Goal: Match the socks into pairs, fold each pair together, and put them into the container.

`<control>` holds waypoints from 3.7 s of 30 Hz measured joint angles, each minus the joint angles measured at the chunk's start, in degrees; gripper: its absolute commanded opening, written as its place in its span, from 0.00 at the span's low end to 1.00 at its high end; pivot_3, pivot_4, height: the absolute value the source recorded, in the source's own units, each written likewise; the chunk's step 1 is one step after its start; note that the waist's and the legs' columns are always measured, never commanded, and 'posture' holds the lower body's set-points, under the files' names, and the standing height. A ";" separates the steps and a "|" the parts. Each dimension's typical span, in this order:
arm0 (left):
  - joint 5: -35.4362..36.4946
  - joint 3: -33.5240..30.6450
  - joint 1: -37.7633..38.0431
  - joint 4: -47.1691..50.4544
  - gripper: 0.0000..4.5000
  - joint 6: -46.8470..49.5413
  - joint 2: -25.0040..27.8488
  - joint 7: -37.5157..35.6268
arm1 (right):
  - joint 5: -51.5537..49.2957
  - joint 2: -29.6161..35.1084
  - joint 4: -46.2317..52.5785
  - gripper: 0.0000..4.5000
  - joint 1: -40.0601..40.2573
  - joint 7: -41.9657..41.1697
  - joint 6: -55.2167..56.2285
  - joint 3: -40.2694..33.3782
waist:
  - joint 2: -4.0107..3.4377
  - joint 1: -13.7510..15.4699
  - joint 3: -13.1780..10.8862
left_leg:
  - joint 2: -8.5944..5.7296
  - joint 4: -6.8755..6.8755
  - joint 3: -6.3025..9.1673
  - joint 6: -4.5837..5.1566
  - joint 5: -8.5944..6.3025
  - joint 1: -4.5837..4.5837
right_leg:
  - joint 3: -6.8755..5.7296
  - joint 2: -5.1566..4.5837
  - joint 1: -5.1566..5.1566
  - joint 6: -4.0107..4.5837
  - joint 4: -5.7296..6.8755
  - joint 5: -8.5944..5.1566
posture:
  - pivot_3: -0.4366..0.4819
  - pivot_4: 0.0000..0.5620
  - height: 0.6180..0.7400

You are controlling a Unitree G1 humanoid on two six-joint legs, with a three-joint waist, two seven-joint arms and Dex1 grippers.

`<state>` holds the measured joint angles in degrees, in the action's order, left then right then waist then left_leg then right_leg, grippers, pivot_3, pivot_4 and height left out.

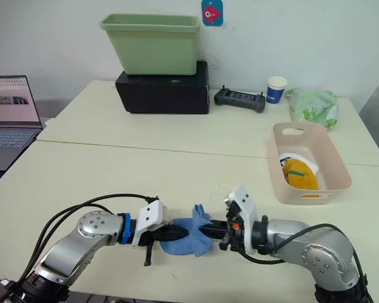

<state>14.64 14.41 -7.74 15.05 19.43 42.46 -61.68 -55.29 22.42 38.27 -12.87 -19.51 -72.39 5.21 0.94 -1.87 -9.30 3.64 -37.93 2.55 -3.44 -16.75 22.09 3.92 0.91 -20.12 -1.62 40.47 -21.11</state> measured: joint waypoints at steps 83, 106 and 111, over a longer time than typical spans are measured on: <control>0.82 -2.40 -2.97 -3.43 0.00 -0.60 0.94 -0.20 | 43.65 13.08 -13.08 0.01 1.56 -31.36 45.44 25.60 | -0.10 0.21 -0.13 | -0.03 -0.10 0.30 -0.01 0.02 0.39 | -0.33 -0.06 -0.17 0.02 -0.02 0.01 | 0.48 0.27 0.84; 3.32 -5.25 3.85 2.37 0.00 -0.02 5.60 -3.83 | 28.56 6.63 -0.21 0.01 7.92 -14.27 17.82 6.57 | -0.12 0.13 -0.17 | -0.02 -0.06 0.29 -0.02 0.02 0.38 | -0.32 -0.04 -0.17 0.02 -0.04 0.01 | 0.48 0.27 0.84; 2.84 -5.26 4.74 1.48 0.00 -2.83 6.11 -4.80 | 18.31 5.25 -0.27 0.19 5.41 -13.91 4.38 0.30 | -0.13 0.14 -0.17 | -0.02 -0.04 0.27 -0.01 0.01 0.37 | -0.30 -0.04 -0.15 0.02 -0.06 0.01 | 0.48 0.27 0.84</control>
<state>17.48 9.15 -3.00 16.54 16.60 48.57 -66.48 -36.97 27.67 38.00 -7.46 -33.42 -68.01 5.50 0.81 -1.73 -9.47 3.61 -37.97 2.82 -3.45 -16.74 22.46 3.62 0.86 -20.27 -1.60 40.41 -21.10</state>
